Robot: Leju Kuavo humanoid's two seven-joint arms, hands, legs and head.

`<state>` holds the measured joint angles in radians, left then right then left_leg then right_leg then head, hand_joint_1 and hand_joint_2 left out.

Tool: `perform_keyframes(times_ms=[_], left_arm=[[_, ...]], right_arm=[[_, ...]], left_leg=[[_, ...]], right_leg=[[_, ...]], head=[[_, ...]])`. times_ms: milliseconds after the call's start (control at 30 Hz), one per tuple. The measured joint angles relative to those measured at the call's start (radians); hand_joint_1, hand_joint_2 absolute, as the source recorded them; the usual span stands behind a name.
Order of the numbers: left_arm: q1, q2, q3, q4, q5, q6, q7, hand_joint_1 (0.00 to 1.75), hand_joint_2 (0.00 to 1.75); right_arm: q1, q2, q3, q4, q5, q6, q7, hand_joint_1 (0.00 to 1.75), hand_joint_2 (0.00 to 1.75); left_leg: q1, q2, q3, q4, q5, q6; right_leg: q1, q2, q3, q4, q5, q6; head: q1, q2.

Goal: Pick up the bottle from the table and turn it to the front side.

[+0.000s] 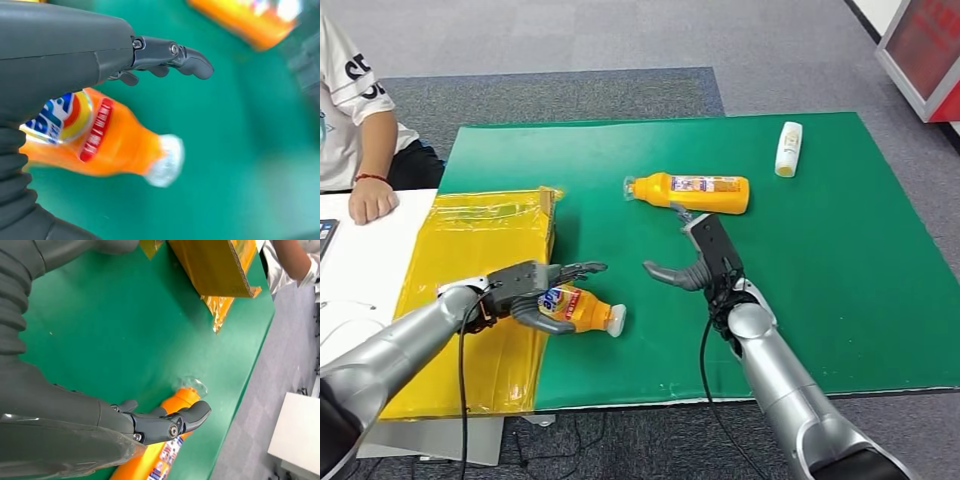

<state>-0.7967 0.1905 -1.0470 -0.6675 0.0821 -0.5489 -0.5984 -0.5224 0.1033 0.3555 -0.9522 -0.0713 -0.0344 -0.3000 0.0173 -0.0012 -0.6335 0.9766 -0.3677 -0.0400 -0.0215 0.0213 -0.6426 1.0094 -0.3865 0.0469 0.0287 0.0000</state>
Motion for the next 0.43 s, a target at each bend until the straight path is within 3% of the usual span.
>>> perform_keyframes(times_ms=[167, 300, 433], left_arm=[[0.16, 0.024, 0.23, -0.168, 0.044, -0.075, -0.095, 0.0, 1.75], [0.265, 0.019, 0.387, -0.266, 0.072, -0.14, -0.104, 0.0, 1.75], [0.326, 0.01, 0.486, -0.304, 0.065, -0.159, -0.104, 0.0, 1.75]], right_arm=[[0.013, -0.01, 0.008, -0.011, -0.01, 0.017, -0.006, 0.0, 1.75], [0.032, -0.015, 0.018, -0.04, -0.005, 0.042, -0.019, 0.0, 1.75], [0.058, -0.022, 0.023, -0.081, -0.009, 0.068, -0.029, 0.0, 1.75]], left_leg=[[0.0, 0.0, 0.0, 0.0, 0.0, 0.0], [0.0, 0.0, 0.0, 0.0, -0.001, 0.0], [0.0, 0.0, 0.0, 0.0, -0.001, 0.0]], right_leg=[[0.0, 0.0, 0.0, -0.001, 0.0, 0.0], [0.0, 0.0, 0.0, -0.001, 0.0, 0.0], [0.0, 0.0, 0.0, -0.001, 0.0, 0.0]], head=[[0.0, 0.0], [0.0, 0.0], [0.0, 0.0]])
